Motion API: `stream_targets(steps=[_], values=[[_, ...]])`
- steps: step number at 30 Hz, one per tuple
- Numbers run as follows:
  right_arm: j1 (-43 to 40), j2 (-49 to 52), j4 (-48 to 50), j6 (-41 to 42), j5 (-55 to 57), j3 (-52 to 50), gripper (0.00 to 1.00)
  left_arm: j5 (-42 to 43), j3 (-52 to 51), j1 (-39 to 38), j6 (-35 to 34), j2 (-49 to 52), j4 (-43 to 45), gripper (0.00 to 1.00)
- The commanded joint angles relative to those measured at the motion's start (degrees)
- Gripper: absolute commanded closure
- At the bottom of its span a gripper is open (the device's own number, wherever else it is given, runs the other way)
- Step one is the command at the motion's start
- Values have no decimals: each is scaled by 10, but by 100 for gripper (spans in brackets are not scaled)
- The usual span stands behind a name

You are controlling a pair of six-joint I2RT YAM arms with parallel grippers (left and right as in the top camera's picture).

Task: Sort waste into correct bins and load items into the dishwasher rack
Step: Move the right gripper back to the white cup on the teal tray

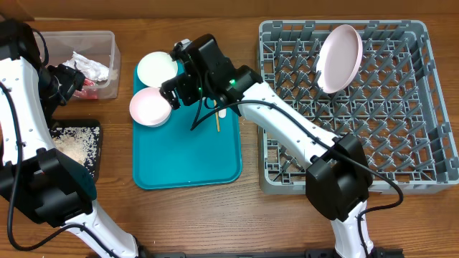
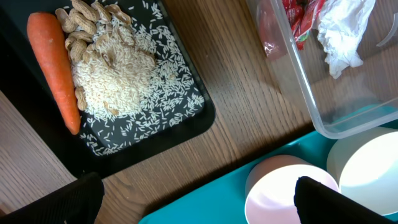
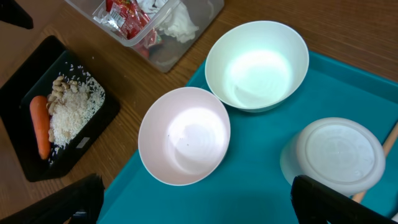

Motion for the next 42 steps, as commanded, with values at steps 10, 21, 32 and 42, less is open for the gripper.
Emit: stream_targets(steps=[10,21,32,42], values=[[-4,24,23,7,78,2,0,-6,-1,-4,-6,2,0,0],[-6,79,103,17,217,2,0,-6,-1,-4,-6,2,0,0],[-10,115,119,17,238,2,0,-6,-1,-4,-6,2,0,0],[-13,143,112,33,237,2,0,-6,-1,-4,-6,2,0,0]])
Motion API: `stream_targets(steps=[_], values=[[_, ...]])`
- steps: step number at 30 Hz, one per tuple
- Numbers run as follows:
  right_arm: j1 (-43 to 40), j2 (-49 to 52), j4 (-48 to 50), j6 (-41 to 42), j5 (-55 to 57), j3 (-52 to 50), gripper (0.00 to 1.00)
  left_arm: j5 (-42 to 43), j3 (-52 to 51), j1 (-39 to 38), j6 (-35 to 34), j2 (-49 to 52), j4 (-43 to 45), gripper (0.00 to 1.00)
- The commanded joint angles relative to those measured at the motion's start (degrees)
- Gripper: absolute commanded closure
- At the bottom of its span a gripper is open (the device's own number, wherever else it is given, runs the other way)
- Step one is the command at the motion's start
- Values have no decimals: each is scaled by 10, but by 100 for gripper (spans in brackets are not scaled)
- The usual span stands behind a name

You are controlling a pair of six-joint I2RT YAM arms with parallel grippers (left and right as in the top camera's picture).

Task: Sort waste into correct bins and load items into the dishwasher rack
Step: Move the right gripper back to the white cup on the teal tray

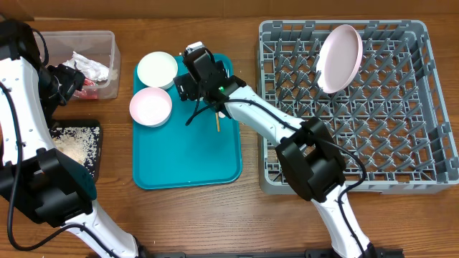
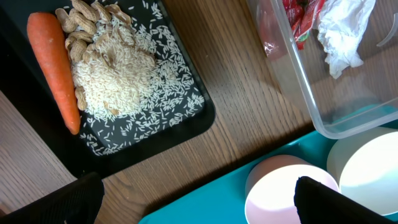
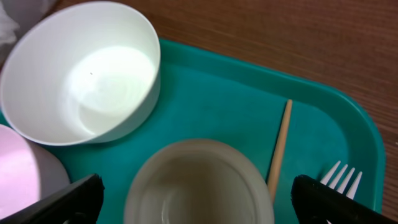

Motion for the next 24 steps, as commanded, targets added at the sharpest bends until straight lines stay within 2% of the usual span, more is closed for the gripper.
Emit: stream_targets(steps=[1,2,6,12,16,19,24], values=[[-4,16,2,22,6,2,1,-6,-1,-4,-6,2,0,0],[-4,16,4,26,6,2,3,-6,-1,-4,-6,2,0,0],[-4,16,7,27,7,2,24,-6,-1,-4,-6,2,0,0],[-4,8,3,27,13,4,33,-6,-1,-4,-6,2,0,0],[-6,-17,-24,27,13,19,47,-6,-1,-4,-6,2,0,0],[-7,-49,-48,27,21,27,51,-6,-1,-4,-6,2,0,0],[-8,-125,-86,29,89,27,51,-6,-1,-4,-6,2,0,0]])
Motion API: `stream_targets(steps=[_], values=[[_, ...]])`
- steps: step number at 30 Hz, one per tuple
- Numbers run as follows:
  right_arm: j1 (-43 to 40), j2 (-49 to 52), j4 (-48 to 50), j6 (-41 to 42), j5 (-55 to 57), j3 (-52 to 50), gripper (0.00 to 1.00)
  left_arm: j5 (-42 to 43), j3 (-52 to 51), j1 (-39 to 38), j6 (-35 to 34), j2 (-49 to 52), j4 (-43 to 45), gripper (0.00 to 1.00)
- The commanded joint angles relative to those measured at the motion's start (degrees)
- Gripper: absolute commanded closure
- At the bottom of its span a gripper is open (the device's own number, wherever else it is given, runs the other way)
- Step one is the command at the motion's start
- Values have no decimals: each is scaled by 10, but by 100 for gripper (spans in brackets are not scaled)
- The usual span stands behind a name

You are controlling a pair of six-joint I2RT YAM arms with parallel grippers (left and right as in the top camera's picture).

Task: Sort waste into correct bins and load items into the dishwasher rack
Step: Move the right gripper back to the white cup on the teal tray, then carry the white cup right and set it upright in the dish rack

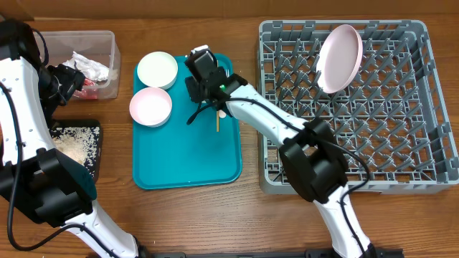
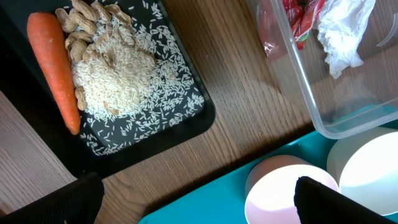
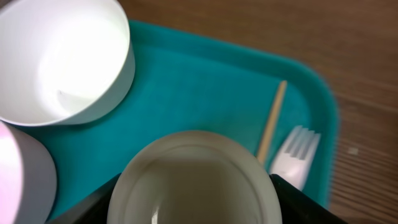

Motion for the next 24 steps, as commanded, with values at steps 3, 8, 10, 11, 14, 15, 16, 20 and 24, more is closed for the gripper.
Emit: stream_targets(steps=[3,8,10,11,14,15,16,20,24], values=[[-17,-149,-38,4,97,22,51,-6,-1,-4,-6,2,0,0],[-70,-232,-111,4,106,22,51,-6,-1,-4,-6,2,0,0],[-97,-255,-136,5,106,22,51,-6,-1,-4,-6,2,0,0],[-118,-269,-153,9,106,22,51,-6,-1,-4,-6,2,0,0],[-184,-301,-191,22,105,22,50,-6,-1,-4,-6,2,0,0],[-207,-308,-200,21,106,22,50,-6,-1,-4,-6,2,0,0],[-234,-314,-209,21,106,22,50,-6,-1,-4,-6,2,0,0],[-352,-318,-248,21,98,20,50,-6,-1,-4,-6,2,0,0],[-428,-303,-273,22,49,19,50,-6,-1,-4,-6,2,0,0]])
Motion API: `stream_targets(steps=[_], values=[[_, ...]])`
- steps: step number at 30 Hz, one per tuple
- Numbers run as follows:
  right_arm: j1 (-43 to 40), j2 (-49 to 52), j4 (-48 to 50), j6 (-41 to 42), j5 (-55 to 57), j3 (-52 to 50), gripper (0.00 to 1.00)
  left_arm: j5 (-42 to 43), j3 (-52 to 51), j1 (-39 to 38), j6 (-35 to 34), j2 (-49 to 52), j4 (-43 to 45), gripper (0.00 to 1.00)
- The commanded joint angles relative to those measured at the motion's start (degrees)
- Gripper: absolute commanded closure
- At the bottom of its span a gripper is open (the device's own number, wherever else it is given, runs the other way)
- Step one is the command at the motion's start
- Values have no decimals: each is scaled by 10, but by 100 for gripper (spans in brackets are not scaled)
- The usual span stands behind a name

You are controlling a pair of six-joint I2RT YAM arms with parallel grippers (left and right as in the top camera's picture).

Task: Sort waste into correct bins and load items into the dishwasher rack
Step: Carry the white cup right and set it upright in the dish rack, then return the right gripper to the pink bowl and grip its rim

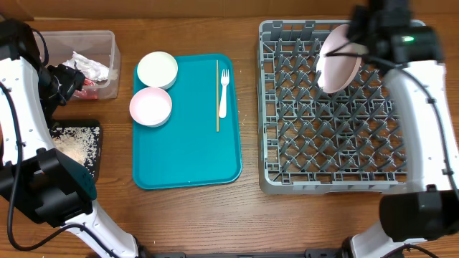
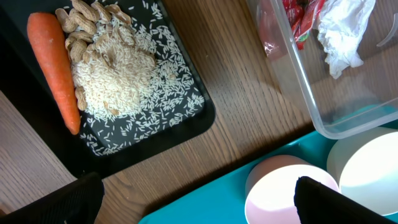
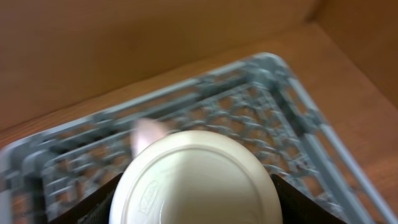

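My right gripper (image 3: 199,186) is shut on a white cup (image 3: 198,171), whose round base faces the wrist camera. It hangs over the far part of the grey dishwasher rack (image 1: 337,143), beside the pink plate (image 1: 338,61) standing in the rack; in the overhead view the right gripper (image 1: 361,32) hides the cup. On the teal tray (image 1: 186,150) lie a white bowl (image 1: 157,69), a pink bowl (image 1: 150,107), a white fork (image 1: 223,92) and a chopstick (image 1: 217,93). My left gripper (image 2: 193,199) is open at the far left, above the table by the tray's corner.
A clear bin (image 1: 107,43) with wrappers and tissue stands at the back left. In front of it sits a black tray (image 1: 90,132) with rice, peanuts and a carrot (image 2: 53,68). A cardboard wall stands behind the rack.
My right gripper, shut on the white cup, was over the teal tray and is now over the far part of the rack. The fork and chopstick now show in full. The left arm has not moved.
The right gripper was open above the two bowls and the cup on the tray. Then its fingers stood on either side of the cup, then shut on it. Now the cup is off the tray and over the rack. My left gripper stayed open throughout.
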Motion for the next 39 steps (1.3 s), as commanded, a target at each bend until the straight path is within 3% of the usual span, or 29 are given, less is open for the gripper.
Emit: stream_targets(steps=[1,9,14,25,27,30,32,39], values=[[-70,8,-11,4,-49,3,50,-6,-1,-4,-6,2,0,0],[-156,41,17,5,-108,-43,50,-6,-1,-4,-6,2,0,0],[-162,60,44,5,-110,-93,39,-6,-1,-4,-6,2,0,0],[-162,69,94,35,-110,-171,37,-6,-1,-4,-6,2,0,0],[-162,69,87,35,-111,-171,31,-6,-1,-4,-6,2,0,0],[-161,69,74,34,-133,-170,8,-6,-1,-4,-6,2,0,0],[-160,69,67,34,-150,-170,0,-6,-1,-4,-6,2,0,0],[-160,29,37,35,-191,-156,0,-6,-1,-4,-6,2,0,0]])
